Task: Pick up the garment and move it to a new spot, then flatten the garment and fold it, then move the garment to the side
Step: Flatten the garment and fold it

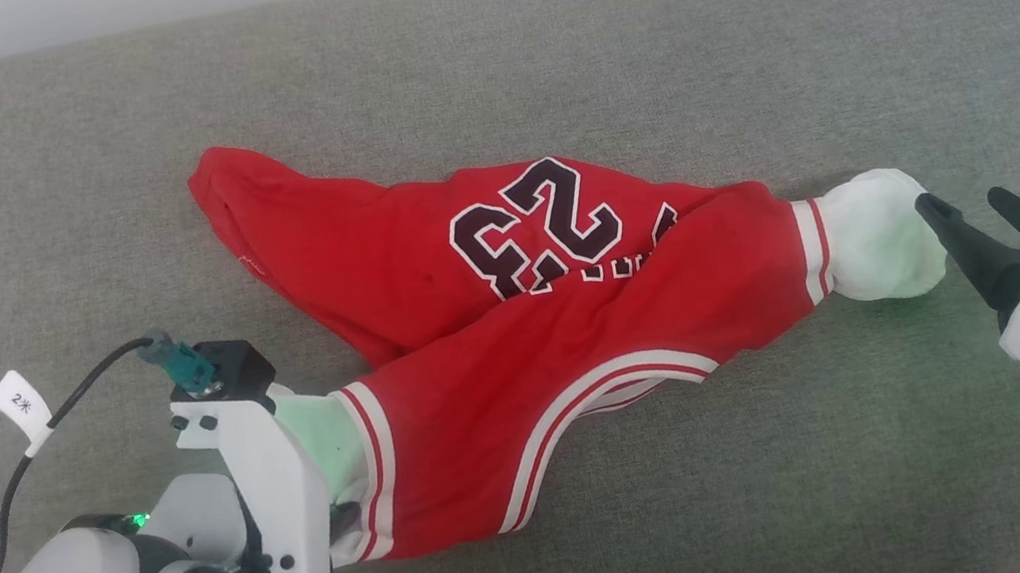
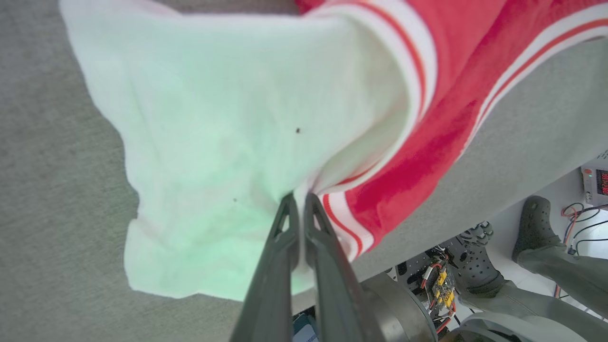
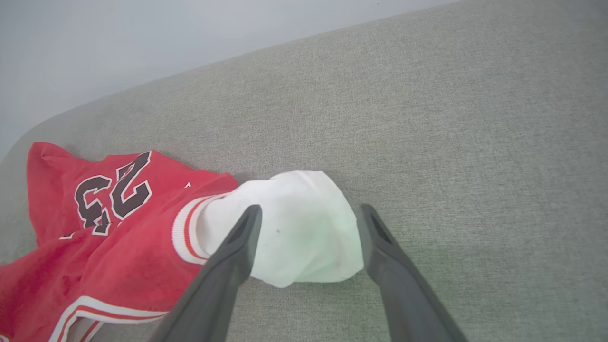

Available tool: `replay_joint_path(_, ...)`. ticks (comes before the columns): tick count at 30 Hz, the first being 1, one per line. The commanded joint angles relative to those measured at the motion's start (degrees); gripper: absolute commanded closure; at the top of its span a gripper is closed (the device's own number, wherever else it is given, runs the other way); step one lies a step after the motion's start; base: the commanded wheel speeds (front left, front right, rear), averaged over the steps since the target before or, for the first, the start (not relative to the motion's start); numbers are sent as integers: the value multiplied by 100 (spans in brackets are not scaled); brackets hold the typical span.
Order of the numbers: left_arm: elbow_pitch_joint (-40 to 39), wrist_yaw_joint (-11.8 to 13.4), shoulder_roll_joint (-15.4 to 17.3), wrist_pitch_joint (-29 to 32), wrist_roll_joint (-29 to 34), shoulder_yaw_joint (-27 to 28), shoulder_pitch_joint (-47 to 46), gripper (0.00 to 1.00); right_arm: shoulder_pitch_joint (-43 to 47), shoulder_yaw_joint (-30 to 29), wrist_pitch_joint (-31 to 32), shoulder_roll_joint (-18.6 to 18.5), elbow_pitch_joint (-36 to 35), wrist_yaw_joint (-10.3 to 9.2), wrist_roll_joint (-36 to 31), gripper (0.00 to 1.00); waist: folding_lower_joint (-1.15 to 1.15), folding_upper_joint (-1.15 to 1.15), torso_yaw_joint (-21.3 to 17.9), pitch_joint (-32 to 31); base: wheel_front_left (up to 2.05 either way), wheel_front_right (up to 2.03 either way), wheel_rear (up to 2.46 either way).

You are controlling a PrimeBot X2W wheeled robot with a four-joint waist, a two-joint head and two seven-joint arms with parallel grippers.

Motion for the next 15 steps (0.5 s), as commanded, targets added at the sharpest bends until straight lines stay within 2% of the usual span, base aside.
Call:
replay_joint_path(1,27,-21,-1,-46,46,31,64,65,-1,7,26,23,-6,-4,-5,0,0,0,-1,-3,0,0,0)
replay_joint_path(2,60,-35,20,-87,58,58,55,54,6,22,23,27,-2,-4,-6,0,0,0,-3,-9,0,0,0)
replay_joint_path(3,67,-58,46,-112,57,80,49,29,16,33,16,29,-1,-4,-5,0,0,0,-2,-13,0,0,0)
replay_joint_path(4,60,-75,64,-140,42,112,40,12,27,37,18,30,1,-4,-2,0,0,0,-1,-18,0,0,0)
replay_joint_path(5,34,-85,83,-154,16,161,34,0,38,40,15,30,3,-4,3,0,0,0,0,-24,0,0,0)
replay_joint_path(10,-176,-61,211,-159,-179,392,99,0,93,36,-13,46,-35,-4,25,0,0,0,1,-36,0,0,0)
replay_joint_path(15,-314,83,424,-172,-243,604,219,0,147,36,-41,67,-74,-4,26,0,0,0,-12,-54,0,0,0)
